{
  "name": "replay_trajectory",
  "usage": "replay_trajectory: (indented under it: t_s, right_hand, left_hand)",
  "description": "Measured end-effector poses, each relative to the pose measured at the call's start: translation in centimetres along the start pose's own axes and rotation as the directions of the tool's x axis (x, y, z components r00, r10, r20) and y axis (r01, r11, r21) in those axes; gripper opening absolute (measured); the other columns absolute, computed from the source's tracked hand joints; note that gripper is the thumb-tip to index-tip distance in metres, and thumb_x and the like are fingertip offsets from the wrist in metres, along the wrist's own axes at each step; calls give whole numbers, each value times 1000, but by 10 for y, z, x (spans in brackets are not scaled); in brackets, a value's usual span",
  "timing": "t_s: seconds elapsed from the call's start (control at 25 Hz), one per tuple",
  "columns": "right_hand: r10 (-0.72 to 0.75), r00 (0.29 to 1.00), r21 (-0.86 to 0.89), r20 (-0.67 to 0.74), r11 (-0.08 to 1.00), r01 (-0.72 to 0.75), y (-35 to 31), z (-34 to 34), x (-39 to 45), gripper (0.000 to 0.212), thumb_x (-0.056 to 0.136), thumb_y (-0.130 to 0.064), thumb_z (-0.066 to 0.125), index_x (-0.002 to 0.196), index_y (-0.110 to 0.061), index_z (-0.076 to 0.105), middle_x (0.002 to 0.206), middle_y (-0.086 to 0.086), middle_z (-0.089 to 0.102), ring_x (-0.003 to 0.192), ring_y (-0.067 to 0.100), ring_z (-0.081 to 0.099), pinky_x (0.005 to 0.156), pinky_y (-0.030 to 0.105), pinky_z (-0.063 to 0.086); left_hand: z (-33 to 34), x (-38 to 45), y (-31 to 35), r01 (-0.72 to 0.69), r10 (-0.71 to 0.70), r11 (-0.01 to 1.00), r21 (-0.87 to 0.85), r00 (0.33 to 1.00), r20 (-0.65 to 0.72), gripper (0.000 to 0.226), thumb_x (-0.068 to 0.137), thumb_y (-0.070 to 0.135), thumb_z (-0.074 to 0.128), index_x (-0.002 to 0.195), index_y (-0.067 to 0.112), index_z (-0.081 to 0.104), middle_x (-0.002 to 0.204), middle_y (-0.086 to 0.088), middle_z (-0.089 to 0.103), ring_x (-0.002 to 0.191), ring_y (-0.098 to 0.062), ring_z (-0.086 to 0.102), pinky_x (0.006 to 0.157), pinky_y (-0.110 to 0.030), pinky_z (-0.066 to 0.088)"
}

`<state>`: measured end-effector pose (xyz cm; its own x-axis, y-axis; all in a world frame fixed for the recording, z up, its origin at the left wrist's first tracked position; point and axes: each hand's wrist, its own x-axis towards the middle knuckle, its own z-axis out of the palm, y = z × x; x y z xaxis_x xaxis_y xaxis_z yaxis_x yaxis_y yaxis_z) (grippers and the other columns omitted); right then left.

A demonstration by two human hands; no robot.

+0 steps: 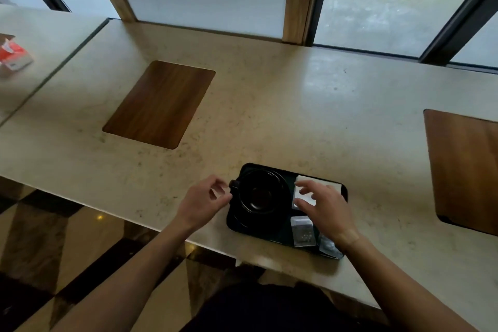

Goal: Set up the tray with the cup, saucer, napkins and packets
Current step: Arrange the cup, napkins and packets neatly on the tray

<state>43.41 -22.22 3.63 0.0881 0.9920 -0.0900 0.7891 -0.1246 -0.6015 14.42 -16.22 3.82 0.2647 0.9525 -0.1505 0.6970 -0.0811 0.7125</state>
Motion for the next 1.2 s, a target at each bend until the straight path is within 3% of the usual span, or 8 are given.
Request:
replay_trajectory:
  t_s: [0.24,0.36,0.48,0.68,0.88,1.04,1.2]
  right_hand:
    - [84,996,-59,-20,995,-85,-7,21,17,39,88,-31,63,126,-34,56,106,-11,67,97,15,58,82,38,51]
    - [125,992,-149,14,981,-122,-6,30,19,43,91,-31,58,133,-37,52,115,-7,65,102,17,56,81,36,49]
    - [117,993,-222,14,969,-111,-7,38,24,42,93,-29,55,134,-37,50,111,-4,66,98,20,55,70,33,41]
    - [78,997,-278,1,958,-75,-13,43,28,42,91,-26,57,130,-39,51,86,-3,66,82,22,56,61,34,36]
    - [132,991,-282,23,952,-120,-14,47,28,51,92,-25,56,139,-37,41,91,-3,64,86,20,53,72,36,45]
    - [146,989,-286,27,949,-132,-14,47,25,55,91,-25,56,141,-38,37,93,-2,63,86,19,53,70,33,42]
    - [174,985,-309,13,937,-161,-19,48,18,57,90,-27,58,141,-37,35,91,-3,63,85,19,55,69,32,36]
  left_hand:
    - [-10,31,-30,58,-55,998,-15,985,164,24,80,36,73,100,33,58,82,14,66,72,8,60,56,-5,41]
    - [-5,38,-38,106,-96,994,-22,957,274,24,81,42,72,99,34,59,82,14,68,73,9,61,58,-7,41]
    - [1,41,-39,110,-84,992,-57,936,343,27,80,35,75,103,30,60,83,11,71,76,4,65,68,-19,49]
    - [5,44,-37,108,-72,991,-83,934,349,27,80,21,76,101,24,60,81,6,72,74,3,65,67,-18,49]
    - [6,47,-34,144,-103,985,-95,933,346,26,80,21,75,100,26,60,81,5,71,76,1,65,67,-15,47]
    - [5,58,-32,124,-90,989,-75,930,356,25,79,16,75,101,21,62,80,4,71,74,3,64,65,-9,46]
    - [4,70,-24,89,-64,994,-58,937,345,24,78,15,76,99,20,67,81,3,72,77,-6,67,72,-23,54]
